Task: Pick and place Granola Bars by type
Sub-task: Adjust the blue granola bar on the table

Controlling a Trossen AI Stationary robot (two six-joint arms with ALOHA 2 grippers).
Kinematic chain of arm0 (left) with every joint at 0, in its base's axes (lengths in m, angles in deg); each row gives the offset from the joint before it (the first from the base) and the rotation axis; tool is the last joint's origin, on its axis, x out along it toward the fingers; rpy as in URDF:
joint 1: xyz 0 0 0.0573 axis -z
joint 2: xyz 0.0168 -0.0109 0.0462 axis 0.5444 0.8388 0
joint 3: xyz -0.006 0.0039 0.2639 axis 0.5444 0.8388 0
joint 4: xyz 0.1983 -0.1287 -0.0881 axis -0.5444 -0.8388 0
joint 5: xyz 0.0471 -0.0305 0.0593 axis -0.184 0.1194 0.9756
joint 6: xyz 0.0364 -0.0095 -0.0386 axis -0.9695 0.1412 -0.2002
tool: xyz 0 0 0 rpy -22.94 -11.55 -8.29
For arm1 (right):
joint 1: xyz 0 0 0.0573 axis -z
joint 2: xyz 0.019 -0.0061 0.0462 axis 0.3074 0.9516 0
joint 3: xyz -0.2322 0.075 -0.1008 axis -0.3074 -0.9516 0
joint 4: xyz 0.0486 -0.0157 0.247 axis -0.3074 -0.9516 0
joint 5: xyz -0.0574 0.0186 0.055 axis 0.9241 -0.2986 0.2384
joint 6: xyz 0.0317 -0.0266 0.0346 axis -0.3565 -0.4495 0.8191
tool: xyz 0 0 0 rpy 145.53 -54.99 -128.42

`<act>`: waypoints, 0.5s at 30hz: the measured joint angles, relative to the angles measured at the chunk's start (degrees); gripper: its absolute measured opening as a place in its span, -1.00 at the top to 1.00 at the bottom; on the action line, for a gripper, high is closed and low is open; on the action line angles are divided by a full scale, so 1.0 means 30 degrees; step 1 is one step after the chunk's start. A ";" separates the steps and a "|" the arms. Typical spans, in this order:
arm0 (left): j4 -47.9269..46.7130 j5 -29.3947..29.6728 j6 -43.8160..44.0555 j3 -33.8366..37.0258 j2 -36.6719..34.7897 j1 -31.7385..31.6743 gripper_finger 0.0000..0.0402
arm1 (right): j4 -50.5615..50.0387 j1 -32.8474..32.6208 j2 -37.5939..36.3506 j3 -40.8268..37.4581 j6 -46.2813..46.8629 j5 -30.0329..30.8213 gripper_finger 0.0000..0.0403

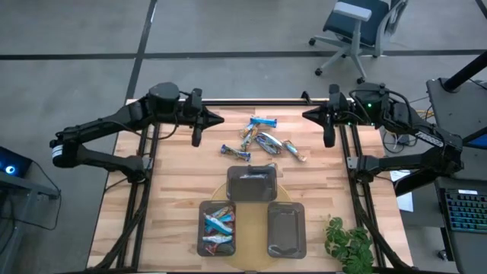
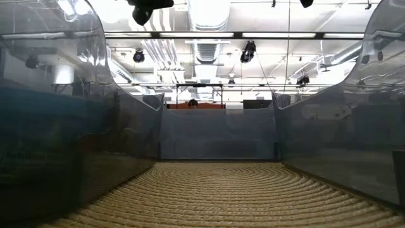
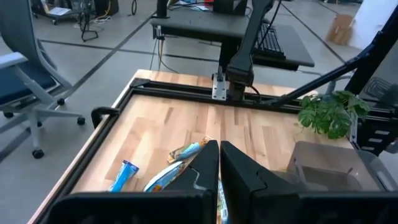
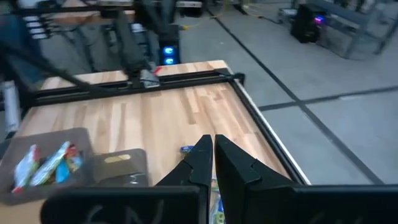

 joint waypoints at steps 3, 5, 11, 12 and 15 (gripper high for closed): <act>-0.0009 0.0007 0.0007 -0.0007 0.0000 0.0000 1.00 | -0.0043 0.0006 0.0037 -0.0007 0.0774 0.0924 0.96; -0.0007 0.0007 0.0015 -0.0006 0.0000 0.0000 1.00 | -0.0021 0.0015 0.0103 -0.0006 0.0951 0.1348 0.96; -0.0024 0.0022 0.0015 -0.0001 0.0000 -0.0022 1.00 | -0.0028 0.0242 0.0984 0.0226 0.1867 0.1956 0.96; -0.0028 0.0029 0.0015 -0.0004 0.0000 -0.0022 1.00 | -0.0062 0.0462 0.1223 0.0300 0.1949 0.1964 0.96; -0.0024 0.0029 0.0020 -0.0007 0.0000 -0.0017 1.00 | -0.0072 0.1085 0.2047 0.0730 0.1951 0.1945 0.93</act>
